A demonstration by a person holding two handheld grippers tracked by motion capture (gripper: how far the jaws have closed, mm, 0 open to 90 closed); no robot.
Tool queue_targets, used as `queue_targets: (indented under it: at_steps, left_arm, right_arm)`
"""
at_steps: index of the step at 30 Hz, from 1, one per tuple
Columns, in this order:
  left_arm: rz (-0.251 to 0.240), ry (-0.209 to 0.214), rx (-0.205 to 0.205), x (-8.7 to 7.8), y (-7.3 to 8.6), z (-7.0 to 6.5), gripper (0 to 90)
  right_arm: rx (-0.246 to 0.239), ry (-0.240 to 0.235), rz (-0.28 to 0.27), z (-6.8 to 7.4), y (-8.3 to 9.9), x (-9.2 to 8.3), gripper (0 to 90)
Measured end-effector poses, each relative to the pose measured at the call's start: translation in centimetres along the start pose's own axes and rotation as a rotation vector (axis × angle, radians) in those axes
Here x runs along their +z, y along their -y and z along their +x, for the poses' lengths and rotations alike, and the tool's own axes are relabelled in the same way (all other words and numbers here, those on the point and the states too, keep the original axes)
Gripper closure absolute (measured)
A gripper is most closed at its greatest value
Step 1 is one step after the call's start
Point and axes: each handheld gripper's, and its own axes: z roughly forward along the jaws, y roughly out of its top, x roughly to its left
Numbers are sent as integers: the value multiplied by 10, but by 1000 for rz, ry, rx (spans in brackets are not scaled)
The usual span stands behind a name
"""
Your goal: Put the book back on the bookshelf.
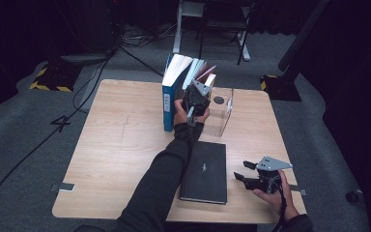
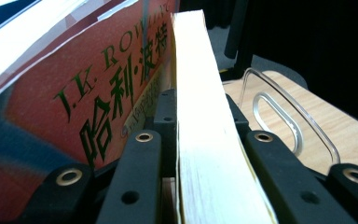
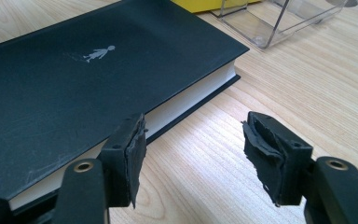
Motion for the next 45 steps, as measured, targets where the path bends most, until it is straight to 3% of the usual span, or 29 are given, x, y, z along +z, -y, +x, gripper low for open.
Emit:
queue_targets:
  at_steps: [3, 8, 10, 14, 15, 17, 20, 24, 30, 34, 38, 45]
  left_arm:
    - [-17, -8, 13, 1, 0, -1, 752]
    - [-121, -34, 18, 6, -4, -1, 752]
    - [-128, -43, 20, 8, -3, -3, 751]
    - [-129, -44, -45, 15, 7, -3, 749]
    - [-149, -42, -58, 16, 11, -3, 748]
    - [-161, -54, -61, 17, 12, -5, 746]
    - [-162, -35, -41, 18, 12, -7, 729]
    - [-153, -24, -30, 17, 12, -9, 629]
    - [-127, -19, -6, 8, 16, -7, 624]
    - [-112, 17, 12, -2, 18, -6, 617]
    - [-109, 52, 30, -14, 22, -5, 539]
    - [-101, 119, 64, -35, 32, 6, 495]
  right_arm:
    - [-3, -2, 2, 0, 0, 0, 390]
    - [-12, -2, 0, 1, 0, -1, 397]
    - [-14, -3, -2, 1, 0, 0, 398]
    - [-27, -3, 3, 1, 0, 1, 396]
    - [-25, -2, -1, 1, 0, 1, 397]
    - [-23, -4, -5, 1, 0, 0, 397]
    - [-26, -6, -1, 1, 0, 0, 394]
    - [-29, -1, 3, 1, 0, 1, 389]
    - [-22, 2, 5, -1, 1, 1, 378]
    - [-26, 0, 10, 0, 2, 2, 369]
    - [-27, -1, 13, -1, 2, 1, 364]
    - [-26, 2, 18, -2, 3, 0, 361]
